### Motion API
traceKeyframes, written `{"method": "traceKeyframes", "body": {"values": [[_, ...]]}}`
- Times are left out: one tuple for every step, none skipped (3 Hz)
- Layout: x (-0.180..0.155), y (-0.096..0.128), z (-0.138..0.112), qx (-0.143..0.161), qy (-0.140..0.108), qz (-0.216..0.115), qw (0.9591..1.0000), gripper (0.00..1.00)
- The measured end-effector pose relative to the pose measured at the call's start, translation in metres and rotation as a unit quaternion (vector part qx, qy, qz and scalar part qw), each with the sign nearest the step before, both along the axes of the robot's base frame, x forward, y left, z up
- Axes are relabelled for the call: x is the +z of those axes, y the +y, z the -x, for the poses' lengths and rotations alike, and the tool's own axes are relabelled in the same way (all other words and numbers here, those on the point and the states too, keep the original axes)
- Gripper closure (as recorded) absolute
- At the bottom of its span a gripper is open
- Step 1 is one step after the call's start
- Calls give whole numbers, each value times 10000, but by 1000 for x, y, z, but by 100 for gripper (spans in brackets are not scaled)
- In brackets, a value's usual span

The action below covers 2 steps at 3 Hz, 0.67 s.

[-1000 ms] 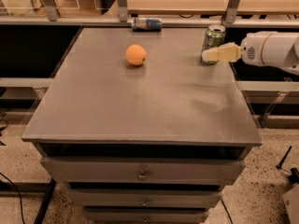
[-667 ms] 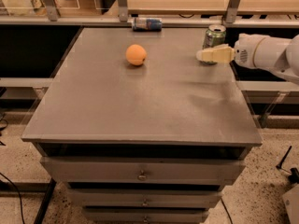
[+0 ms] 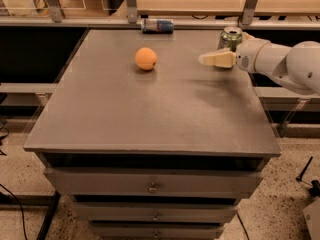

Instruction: Move green can near orange

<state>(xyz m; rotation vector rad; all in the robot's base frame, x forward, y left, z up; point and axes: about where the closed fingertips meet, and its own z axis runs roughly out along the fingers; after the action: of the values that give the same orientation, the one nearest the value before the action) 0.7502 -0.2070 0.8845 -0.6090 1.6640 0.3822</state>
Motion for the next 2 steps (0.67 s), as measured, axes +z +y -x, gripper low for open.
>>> {"method": "traceKeyframes", "body": {"values": [[-3, 11, -24, 231, -155, 190, 9994, 0], [-4, 15, -38, 333, -140, 196, 9992, 16]]}}
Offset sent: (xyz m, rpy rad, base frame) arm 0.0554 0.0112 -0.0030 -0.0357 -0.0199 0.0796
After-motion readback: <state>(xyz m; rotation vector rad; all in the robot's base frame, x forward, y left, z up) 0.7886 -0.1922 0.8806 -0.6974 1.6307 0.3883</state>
